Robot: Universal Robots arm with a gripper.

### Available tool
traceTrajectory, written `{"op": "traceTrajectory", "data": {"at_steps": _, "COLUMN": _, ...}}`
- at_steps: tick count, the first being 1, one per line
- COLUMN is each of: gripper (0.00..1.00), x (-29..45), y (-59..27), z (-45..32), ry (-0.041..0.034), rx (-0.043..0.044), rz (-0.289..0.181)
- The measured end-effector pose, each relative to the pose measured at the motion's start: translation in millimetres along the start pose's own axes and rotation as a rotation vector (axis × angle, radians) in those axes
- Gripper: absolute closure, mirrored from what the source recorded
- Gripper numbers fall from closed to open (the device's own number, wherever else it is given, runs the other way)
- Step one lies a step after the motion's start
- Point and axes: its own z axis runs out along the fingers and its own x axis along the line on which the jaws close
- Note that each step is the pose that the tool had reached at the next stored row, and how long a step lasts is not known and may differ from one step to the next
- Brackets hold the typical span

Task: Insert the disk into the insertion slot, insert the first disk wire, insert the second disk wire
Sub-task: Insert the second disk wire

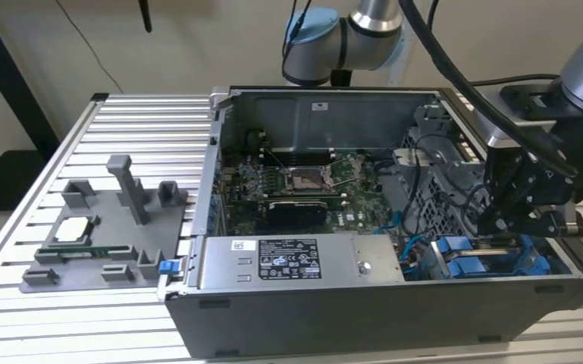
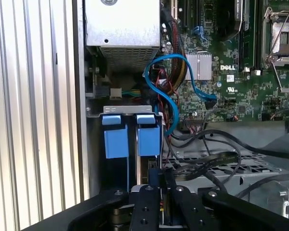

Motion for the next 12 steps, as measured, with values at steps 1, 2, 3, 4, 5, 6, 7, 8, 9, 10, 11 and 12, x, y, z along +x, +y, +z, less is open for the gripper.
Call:
{"op": "traceTrajectory", "data": {"at_steps": 1, "gripper": 1.00, "x": 0.1, "y": 0.1, "z": 0.6, "ry": -0.0001, "rx": 0.0016, "rz": 0.000}}
{"op": "traceTrajectory", "data": {"at_steps": 2, "gripper": 1.00, "x": 0.1, "y": 0.1, "z": 1.0, "ry": -0.0001, "rx": 0.0046, "rz": 0.000}}
{"op": "traceTrajectory", "data": {"at_steps": 3, "gripper": 1.00, "x": 0.2, "y": 0.1, "z": 1.6, "ry": -0.0004, "rx": 0.0100, "rz": -0.001}}
{"op": "traceTrajectory", "data": {"at_steps": 4, "gripper": 1.00, "x": 0.2, "y": 0.0, "z": 2.1, "ry": -0.0006, "rx": 0.0180, "rz": -0.002}}
{"op": "traceTrajectory", "data": {"at_steps": 5, "gripper": 1.00, "x": 0.3, "y": 0.0, "z": 2.6, "ry": -0.0012, "rx": 0.0273, "rz": -0.003}}
{"op": "traceTrajectory", "data": {"at_steps": 6, "gripper": 1.00, "x": 0.4, "y": 0.0, "z": 3.1, "ry": -0.0017, "rx": 0.0352, "rz": -0.004}}
{"op": "traceTrajectory", "data": {"at_steps": 7, "gripper": 1.00, "x": 0.7, "y": 0.0, "z": 3.2, "ry": -0.0017, "rx": 0.0381, "rz": -0.004}}
{"op": "traceTrajectory", "data": {"at_steps": 8, "gripper": 1.00, "x": 1.2, "y": -0.1, "z": 3.3, "ry": -0.0018, "rx": 0.0384, "rz": -0.004}}
{"op": "traceTrajectory", "data": {"at_steps": 9, "gripper": 1.00, "x": 1.3, "y": -0.1, "z": 3.4, "ry": -0.0018, "rx": 0.0386, "rz": -0.004}}
{"op": "traceTrajectory", "data": {"at_steps": 10, "gripper": 1.00, "x": 1.3, "y": -0.1, "z": 3.6, "ry": -0.0017, "rx": 0.0393, "rz": -0.004}}
{"op": "traceTrajectory", "data": {"at_steps": 11, "gripper": 1.00, "x": 1.4, "y": 0.0, "z": 4.0, "ry": -0.0018, "rx": 0.0407, "rz": -0.004}}
{"op": "traceTrajectory", "data": {"at_steps": 12, "gripper": 1.00, "x": 1.7, "y": -0.1, "z": 4.3, "ry": -0.0019, "rx": 0.0415, "rz": -0.005}}
